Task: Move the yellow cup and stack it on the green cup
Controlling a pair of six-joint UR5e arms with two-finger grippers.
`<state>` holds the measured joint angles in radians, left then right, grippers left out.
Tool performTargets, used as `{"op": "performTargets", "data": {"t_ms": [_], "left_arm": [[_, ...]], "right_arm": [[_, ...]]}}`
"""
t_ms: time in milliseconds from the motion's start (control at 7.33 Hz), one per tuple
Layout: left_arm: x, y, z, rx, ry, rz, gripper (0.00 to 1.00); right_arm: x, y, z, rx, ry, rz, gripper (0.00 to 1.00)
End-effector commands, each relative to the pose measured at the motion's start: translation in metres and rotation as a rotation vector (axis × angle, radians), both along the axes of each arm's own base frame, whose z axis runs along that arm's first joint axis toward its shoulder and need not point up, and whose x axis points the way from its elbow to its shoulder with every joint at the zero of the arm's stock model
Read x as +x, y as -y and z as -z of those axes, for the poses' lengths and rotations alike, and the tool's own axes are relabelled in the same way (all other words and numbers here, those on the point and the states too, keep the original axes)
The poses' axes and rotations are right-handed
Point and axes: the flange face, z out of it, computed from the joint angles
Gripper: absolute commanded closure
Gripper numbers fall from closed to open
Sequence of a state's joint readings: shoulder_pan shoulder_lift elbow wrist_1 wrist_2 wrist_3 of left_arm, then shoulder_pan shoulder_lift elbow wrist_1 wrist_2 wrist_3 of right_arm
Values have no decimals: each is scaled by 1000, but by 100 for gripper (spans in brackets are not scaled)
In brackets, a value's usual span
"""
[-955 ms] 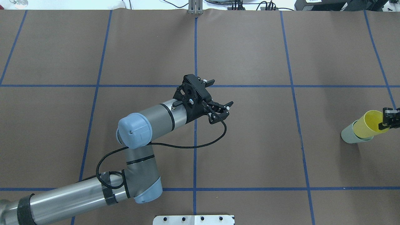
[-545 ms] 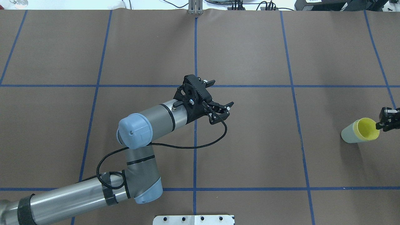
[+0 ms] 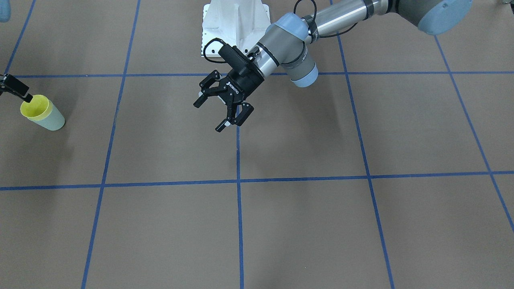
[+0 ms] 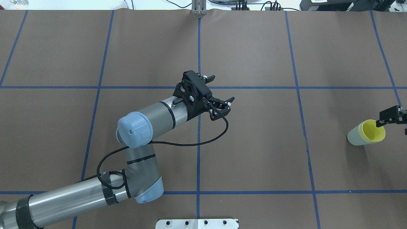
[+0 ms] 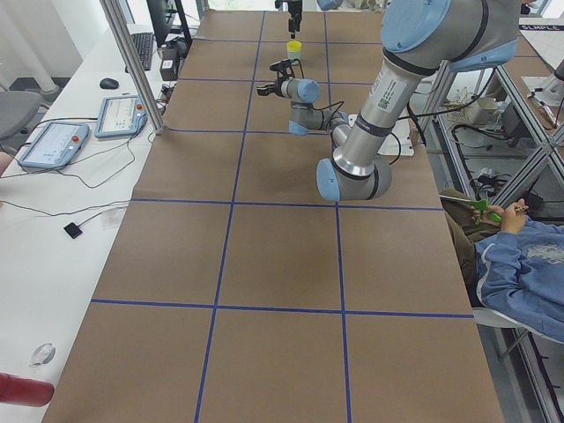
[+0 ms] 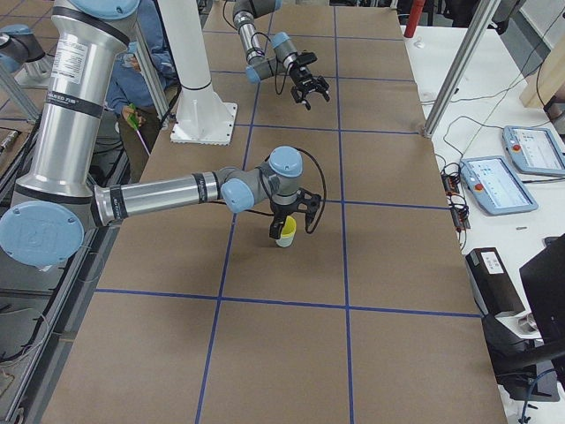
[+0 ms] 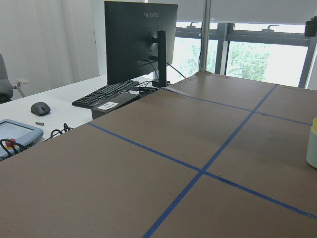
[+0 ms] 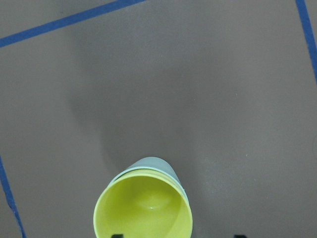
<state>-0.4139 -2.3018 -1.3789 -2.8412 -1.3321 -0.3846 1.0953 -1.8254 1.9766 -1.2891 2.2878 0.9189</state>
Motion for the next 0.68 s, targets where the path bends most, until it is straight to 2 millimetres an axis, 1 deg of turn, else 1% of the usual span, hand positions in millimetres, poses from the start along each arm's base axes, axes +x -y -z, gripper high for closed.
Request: {"op": "performTargets", "data": {"t_ms": [0, 136, 273, 409, 545], "left_arm": [[-43, 42, -95, -73, 113, 111, 1], [-98, 81, -170, -122, 219, 197, 1], [-141, 116, -212, -193, 290, 236, 0], [-180, 152, -263, -428, 369, 175, 0], [-241, 186, -284, -572, 405, 97, 0]], "right_arm": [[11, 8, 1, 16, -6, -31, 0], [17, 14, 5, 31, -5, -51, 0], [20, 18, 4, 64, -31, -49, 0], [19, 26, -3, 102, -70, -37, 0], [14, 41, -3, 109, -71, -41, 0]]}}
